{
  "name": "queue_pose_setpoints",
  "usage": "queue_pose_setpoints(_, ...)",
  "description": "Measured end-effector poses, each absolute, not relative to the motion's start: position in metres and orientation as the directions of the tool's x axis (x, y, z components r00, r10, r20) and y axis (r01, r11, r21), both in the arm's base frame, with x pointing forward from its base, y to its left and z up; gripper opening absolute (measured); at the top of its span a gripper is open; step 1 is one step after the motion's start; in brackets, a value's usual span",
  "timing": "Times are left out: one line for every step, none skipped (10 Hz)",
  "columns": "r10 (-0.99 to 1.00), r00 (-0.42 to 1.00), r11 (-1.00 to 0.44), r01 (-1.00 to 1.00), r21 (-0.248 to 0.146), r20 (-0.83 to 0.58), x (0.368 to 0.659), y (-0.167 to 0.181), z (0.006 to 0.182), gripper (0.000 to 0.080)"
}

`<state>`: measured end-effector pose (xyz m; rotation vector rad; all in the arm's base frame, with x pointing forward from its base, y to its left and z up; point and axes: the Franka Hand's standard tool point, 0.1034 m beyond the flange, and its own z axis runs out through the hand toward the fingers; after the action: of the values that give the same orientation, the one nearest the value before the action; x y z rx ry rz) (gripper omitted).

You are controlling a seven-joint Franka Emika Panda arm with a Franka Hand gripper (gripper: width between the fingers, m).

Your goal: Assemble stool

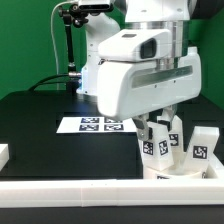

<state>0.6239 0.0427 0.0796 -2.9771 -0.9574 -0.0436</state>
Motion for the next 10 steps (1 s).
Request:
queue_pose_setpoints(0.51, 0.859, -0.859, 0.511, -0.017, 0.036, 0.6251, 0.0418, 0.0795, 0.0338)
queue_pose_setpoints(0.388, 0.92, -0.92, 0.39, -0.036, 0.044, 0.6263, 0.042, 0.0793, 0.0338)
queue_pose_setpoints(0.315, 0.948, -0.948, 0.317, -0.039, 0.044, 0.6267, 0.0424, 0.0792, 0.0338)
queue_pose_setpoints(0.262, 0.964, -0.964, 0.264, -0.042, 0.042, 0.6267, 0.0426, 0.0792, 0.0338)
queue_pose_setpoints(0.177, 0.983, -0.983, 0.179, -0.046, 0.038, 0.6267, 0.0427, 0.0792, 0.0338)
queue_pose_setpoints(0.121, 0.992, -0.991, 0.123, -0.048, 0.035, 0.6267, 0.0426, 0.0791, 0.034)
queue_pose_setpoints(0.082, 0.996, -0.995, 0.084, -0.049, 0.033, 0.6267, 0.0427, 0.0791, 0.034)
queue_pose_setpoints(-0.003, 1.0, -0.999, -0.002, -0.052, 0.029, 0.6267, 0.0428, 0.0791, 0.034)
queue_pose_setpoints(-0.082, 0.996, -0.995, -0.08, -0.054, 0.025, 0.6266, 0.043, 0.079, 0.034)
queue_pose_setpoints(-0.162, 0.987, -0.985, -0.16, -0.059, 0.019, 0.6265, 0.0432, 0.0788, 0.034)
